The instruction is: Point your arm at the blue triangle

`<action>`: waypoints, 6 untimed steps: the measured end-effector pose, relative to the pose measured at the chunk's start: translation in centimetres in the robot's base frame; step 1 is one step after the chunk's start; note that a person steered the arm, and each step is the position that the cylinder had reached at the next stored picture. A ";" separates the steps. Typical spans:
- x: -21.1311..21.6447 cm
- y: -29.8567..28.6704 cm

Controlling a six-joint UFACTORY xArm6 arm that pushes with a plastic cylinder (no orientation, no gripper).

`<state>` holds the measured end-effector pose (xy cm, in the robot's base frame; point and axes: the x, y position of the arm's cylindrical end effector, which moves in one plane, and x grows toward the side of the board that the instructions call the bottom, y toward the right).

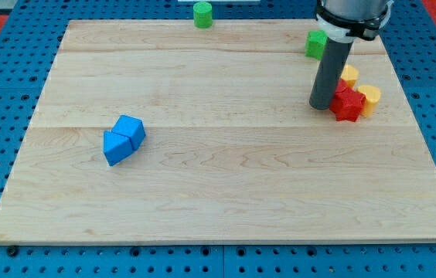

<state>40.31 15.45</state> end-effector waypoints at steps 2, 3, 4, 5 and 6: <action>10.4 -5.0; 15.3 -10.0; 16.2 -16.2; 14.5 -22.1; 12.2 -26.8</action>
